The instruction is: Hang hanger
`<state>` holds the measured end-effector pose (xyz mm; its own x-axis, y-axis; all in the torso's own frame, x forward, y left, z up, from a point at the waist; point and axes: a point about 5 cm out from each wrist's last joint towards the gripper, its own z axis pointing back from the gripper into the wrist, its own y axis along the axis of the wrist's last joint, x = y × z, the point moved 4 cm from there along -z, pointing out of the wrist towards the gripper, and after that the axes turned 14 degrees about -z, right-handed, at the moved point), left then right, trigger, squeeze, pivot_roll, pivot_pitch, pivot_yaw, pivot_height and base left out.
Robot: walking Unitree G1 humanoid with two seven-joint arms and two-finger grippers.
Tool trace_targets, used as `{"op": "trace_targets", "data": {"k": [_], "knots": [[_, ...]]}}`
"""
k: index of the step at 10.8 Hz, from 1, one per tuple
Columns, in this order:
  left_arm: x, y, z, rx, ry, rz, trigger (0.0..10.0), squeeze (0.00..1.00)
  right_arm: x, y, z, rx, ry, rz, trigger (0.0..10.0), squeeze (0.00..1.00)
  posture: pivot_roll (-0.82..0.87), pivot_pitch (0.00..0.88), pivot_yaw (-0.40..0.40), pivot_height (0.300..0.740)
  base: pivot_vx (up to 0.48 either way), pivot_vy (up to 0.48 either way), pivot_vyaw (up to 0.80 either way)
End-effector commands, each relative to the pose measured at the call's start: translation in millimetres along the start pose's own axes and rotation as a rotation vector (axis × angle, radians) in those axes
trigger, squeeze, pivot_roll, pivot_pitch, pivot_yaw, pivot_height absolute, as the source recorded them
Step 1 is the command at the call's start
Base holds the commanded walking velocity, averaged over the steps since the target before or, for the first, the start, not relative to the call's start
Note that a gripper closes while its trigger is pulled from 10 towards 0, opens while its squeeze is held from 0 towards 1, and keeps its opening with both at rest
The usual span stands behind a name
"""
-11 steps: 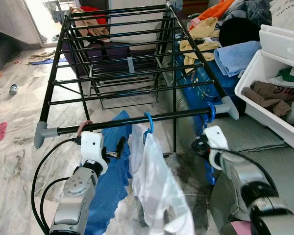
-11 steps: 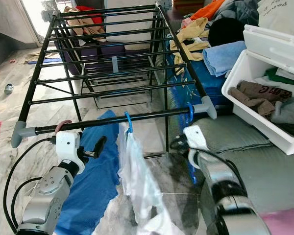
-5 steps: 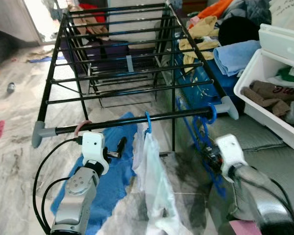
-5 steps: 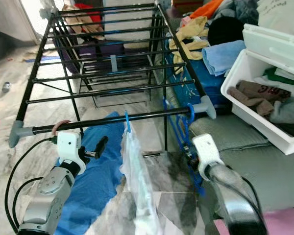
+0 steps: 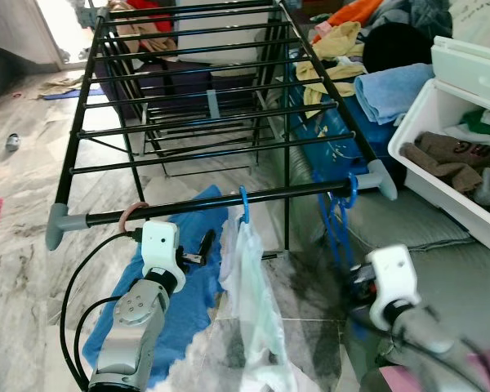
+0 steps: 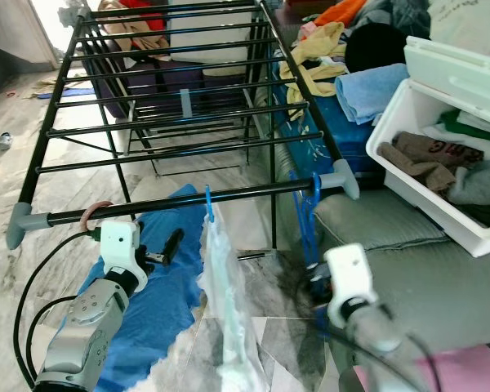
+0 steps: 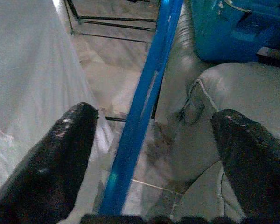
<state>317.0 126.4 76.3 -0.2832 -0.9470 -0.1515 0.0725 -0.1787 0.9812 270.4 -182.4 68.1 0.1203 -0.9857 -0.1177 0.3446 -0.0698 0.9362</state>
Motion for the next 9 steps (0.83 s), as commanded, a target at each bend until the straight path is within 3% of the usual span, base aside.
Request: {"op": "trace_targets", "data": {"k": [1,5,6,9], "knots": [[-1.3,1.1,-1.4,0.003,-0.002,-0.014,10.0,0.00,-1.9,5.2,5.4,0.032,-0.020,0.001,10.0,1.00,-0.07,0.056,0.039,0.740,0.000,0.000,0.00],[3.5,2.5,-4.2,0.016,-0.010,-0.016,10.0,0.00,5.0,5.8,22.3,0.072,-0.093,0.058,10.0,1.00,-0.09,0.051,0.032,0.740,0.000,0.000,0.00],[3.3,2.3,-4.3,0.014,-0.005,-0.016,10.0,0.00,4.1,12.2,26.3,0.115,-0.100,-0.007,10.0,1.00,-0.09,0.051,0.029,0.740,0.000,0.000,0.00],[5.4,1.1,-4.1,0.009,-0.007,-0.015,10.0,0.00,-5.3,13.9,24.9,0.124,-0.080,-0.024,10.0,1.00,-0.09,0.057,0.026,0.740,-0.188,0.000,0.00]]}}
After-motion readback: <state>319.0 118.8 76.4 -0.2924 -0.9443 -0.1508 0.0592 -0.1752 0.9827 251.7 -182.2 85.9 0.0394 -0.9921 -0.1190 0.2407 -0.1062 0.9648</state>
